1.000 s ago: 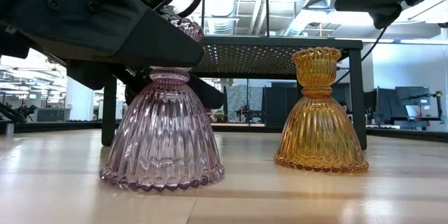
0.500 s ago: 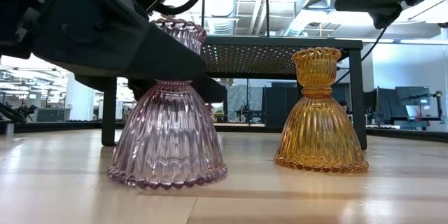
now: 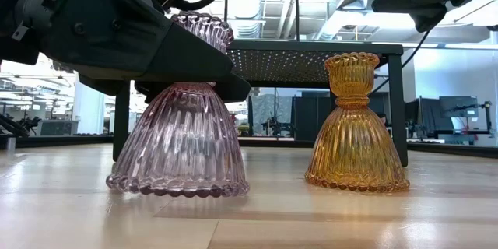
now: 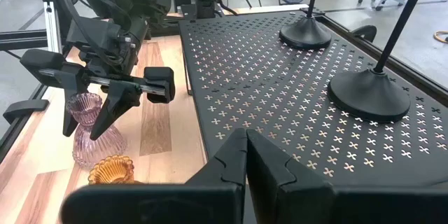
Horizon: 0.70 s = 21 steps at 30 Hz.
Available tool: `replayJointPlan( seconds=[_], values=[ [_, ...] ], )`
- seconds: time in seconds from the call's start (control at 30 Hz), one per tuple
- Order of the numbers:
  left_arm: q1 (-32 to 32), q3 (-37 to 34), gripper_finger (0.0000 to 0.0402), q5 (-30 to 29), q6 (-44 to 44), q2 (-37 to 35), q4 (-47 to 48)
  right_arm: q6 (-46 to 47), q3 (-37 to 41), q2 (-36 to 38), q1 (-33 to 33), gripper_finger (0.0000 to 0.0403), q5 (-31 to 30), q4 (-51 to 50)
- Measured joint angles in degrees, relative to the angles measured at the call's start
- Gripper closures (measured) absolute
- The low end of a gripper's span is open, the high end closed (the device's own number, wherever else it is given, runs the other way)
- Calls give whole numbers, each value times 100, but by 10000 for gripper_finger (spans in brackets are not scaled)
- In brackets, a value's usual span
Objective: Pick & Place candle stick holders
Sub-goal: Put the pink glass candle holder on the shelf
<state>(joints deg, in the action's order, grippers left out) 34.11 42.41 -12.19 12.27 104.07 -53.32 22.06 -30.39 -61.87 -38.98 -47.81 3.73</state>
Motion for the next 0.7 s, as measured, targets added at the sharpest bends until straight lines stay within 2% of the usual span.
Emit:
replayJointPlan(
  seconds=[0.33, 0.5, 0.7],
  values=[
    [36, -26, 274, 35, 92, -312, 285, 0, 0, 0, 0, 403, 0, -1],
    [122, -9, 259, 35, 127, -1004, 807, 0, 0, 0, 0, 403, 2, -4],
    [153, -11, 273, 0, -45, -2113, 1716, 1, 0, 0, 0, 403, 7, -9]
  ],
)
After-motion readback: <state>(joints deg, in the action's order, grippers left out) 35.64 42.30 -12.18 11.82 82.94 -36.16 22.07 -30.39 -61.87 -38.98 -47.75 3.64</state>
